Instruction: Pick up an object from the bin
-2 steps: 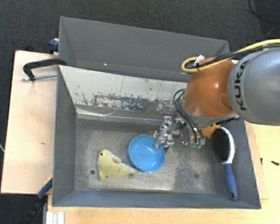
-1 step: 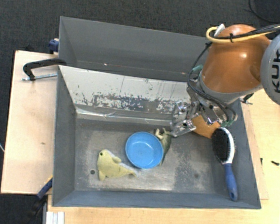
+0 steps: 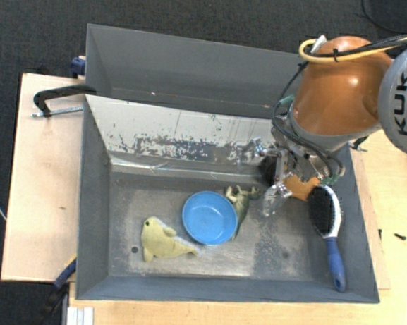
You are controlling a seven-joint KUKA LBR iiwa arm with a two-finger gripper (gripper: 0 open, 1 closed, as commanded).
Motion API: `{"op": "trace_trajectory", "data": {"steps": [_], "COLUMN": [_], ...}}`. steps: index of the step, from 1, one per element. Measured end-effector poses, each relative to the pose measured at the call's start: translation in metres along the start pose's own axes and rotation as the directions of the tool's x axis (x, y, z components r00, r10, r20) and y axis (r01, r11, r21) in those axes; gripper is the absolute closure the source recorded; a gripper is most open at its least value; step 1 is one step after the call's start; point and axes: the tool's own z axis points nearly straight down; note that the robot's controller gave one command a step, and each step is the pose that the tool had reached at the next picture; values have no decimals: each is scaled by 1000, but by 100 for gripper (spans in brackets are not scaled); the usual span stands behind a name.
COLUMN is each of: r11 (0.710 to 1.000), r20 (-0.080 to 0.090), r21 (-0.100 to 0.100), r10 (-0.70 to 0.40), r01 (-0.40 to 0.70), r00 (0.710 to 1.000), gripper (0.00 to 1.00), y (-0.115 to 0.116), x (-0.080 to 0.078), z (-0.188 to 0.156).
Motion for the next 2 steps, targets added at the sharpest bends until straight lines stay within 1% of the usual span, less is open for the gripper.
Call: {"op": "trace_trajectory", "data": {"steps": [1, 2], "r11": [968, 968], "r20": [1, 4], "r21": [1, -2], "r10": [-250, -252], "r01": [250, 252], "r00": [968, 968], "gripper": [0, 100], "y": [49, 51], "x": [-3, -3], "z": [122, 122]}}
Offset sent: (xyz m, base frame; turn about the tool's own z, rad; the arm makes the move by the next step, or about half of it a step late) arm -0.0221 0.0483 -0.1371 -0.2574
